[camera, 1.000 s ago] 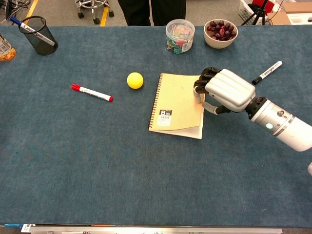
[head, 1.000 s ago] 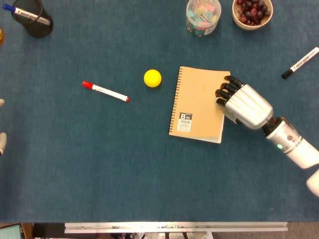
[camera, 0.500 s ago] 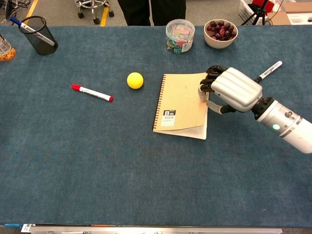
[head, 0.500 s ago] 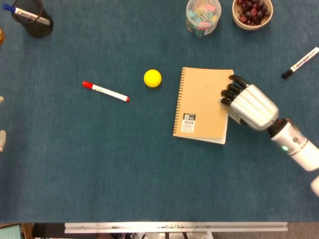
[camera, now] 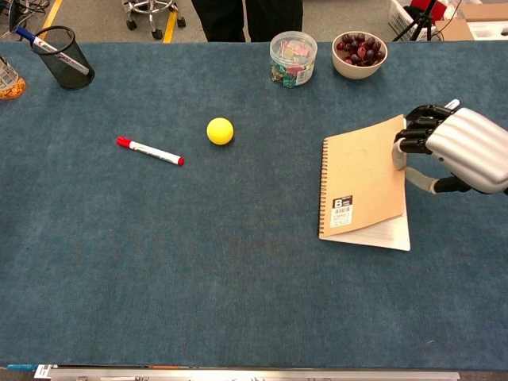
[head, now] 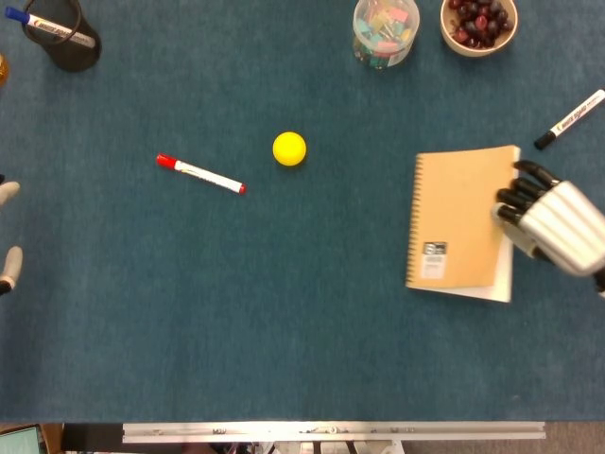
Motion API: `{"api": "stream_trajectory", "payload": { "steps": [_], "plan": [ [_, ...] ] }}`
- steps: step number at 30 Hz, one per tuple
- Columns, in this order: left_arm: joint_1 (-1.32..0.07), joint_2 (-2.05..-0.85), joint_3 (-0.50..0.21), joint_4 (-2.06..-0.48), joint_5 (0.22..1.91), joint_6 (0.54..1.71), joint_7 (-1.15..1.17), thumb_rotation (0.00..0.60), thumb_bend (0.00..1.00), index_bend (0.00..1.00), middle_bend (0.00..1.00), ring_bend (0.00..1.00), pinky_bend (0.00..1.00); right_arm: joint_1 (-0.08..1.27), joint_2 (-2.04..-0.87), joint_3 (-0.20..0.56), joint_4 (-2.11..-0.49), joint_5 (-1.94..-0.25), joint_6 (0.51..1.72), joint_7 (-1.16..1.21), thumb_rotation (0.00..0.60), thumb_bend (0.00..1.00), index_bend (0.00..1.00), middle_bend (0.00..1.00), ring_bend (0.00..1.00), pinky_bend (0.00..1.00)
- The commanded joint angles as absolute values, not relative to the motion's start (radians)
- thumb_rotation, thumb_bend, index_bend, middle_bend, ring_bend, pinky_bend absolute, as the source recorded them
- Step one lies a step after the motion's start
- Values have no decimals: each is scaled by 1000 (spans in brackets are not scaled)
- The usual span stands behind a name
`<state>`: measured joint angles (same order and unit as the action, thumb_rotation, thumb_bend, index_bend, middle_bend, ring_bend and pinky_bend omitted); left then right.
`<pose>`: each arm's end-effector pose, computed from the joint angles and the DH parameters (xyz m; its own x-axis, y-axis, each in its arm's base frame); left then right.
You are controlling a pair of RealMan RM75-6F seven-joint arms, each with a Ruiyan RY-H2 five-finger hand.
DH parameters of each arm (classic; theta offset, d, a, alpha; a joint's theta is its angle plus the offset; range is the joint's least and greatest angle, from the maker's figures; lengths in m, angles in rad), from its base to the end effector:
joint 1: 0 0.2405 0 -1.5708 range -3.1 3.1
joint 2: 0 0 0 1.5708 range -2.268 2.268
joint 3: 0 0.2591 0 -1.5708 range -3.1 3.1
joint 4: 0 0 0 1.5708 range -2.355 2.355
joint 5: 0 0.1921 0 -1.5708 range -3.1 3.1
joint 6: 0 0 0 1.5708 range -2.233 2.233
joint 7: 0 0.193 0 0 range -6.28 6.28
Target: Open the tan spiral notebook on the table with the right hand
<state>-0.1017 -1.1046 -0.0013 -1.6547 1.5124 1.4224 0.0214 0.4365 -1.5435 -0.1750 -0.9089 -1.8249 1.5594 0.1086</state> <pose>-0.3029 0.2227 0.1566 0.3938 0.1081 0.9128 0.9192 -0.0384 -0.3920 -0.2492 -0.2841 0.0371 0.5792 0.0660 0.8125 -0.5961 -0.6456 0.4774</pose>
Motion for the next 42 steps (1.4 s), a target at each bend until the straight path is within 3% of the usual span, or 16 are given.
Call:
{"api": "stream_trajectory", "payload": {
  "steps": [1, 13, 19, 28, 30, 35, 38, 40, 42],
  "plan": [
    [-104, -1107, -2, -1657, 1512, 1420, 23, 600, 398, 159, 126, 141, 202, 429, -1490, -172, -997, -1842, 1584, 69, 600, 440, 785, 533, 420, 251],
    [-92, -1095, 7, -1645, 1508, 1428, -4, 600, 398, 159, 126, 141, 202, 620, -1526, -59, -1149, -1843, 1352, 5, 600, 440, 786, 533, 421, 251],
    [-82, -1090, 13, -1636, 1507, 1435, -19, 600, 398, 159, 126, 142, 202, 712, -1618, -29, -1117, -1839, 1224, -4, 600, 440, 785, 533, 425, 251],
    [-64, -1080, 16, -1628, 1501, 1452, -39, 600, 398, 159, 126, 142, 202, 807, -1751, -21, -997, -1852, 1132, -6, 600, 440, 781, 532, 427, 251],
    [-63, -1080, 17, -1628, 1502, 1452, -41, 600, 398, 159, 126, 142, 202, 814, -1768, -22, -979, -1847, 1120, -9, 600, 425, 714, 500, 401, 254],
    [-64, -1082, 17, -1627, 1507, 1450, -39, 600, 398, 159, 126, 141, 202, 810, -1806, -3, -965, -1802, 1101, -44, 600, 139, 297, 229, 157, 133],
    [-66, -1082, 16, -1629, 1508, 1448, -36, 600, 398, 160, 126, 141, 202, 802, -1816, 12, -982, -1777, 1109, -63, 600, 62, 107, 101, 46, 53],
    [-67, -1082, 16, -1631, 1508, 1446, -34, 600, 398, 160, 126, 142, 202, 798, -1820, 21, -993, -1763, 1114, -80, 600, 50, 12, 31, 4, 8],
    [-68, -1082, 16, -1632, 1508, 1443, -32, 600, 398, 159, 126, 142, 202, 797, -1819, 24, -1005, -1757, 1118, -91, 600, 46, 0, 4, 0, 0]
  ]
}}
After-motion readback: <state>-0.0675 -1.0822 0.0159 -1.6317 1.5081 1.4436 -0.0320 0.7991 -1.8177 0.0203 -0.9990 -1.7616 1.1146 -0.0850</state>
